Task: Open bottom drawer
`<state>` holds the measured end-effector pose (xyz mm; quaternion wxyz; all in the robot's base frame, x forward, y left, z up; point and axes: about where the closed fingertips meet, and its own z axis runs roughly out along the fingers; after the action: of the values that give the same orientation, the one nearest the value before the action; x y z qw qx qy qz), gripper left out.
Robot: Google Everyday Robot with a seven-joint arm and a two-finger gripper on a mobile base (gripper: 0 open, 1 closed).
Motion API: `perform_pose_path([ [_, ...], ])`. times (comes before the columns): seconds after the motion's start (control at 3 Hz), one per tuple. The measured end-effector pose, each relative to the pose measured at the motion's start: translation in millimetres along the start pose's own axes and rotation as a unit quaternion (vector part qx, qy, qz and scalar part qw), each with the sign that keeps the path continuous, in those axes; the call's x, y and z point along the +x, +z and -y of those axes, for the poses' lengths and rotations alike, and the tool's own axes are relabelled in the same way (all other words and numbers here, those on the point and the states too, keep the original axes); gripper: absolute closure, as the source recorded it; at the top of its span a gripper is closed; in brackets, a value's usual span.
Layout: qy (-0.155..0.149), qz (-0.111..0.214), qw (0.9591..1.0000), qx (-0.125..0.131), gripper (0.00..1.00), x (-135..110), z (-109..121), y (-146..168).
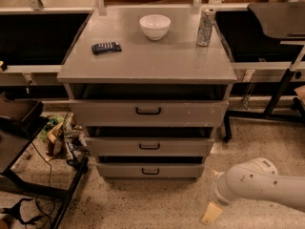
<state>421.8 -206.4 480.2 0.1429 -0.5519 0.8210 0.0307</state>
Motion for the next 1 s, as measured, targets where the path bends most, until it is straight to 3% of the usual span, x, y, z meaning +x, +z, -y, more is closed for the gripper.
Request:
perform_pose_path([
  [0.33,-0.018,0.013,0.9997,-0.006,0.00,-5,7,46],
  [0.67,-0.033,0.048,0.9976,-0.038,0.00,-14,0,102],
  [1.0,-0.033,0.048,0.9976,-0.038,0.00,-14,0,103],
])
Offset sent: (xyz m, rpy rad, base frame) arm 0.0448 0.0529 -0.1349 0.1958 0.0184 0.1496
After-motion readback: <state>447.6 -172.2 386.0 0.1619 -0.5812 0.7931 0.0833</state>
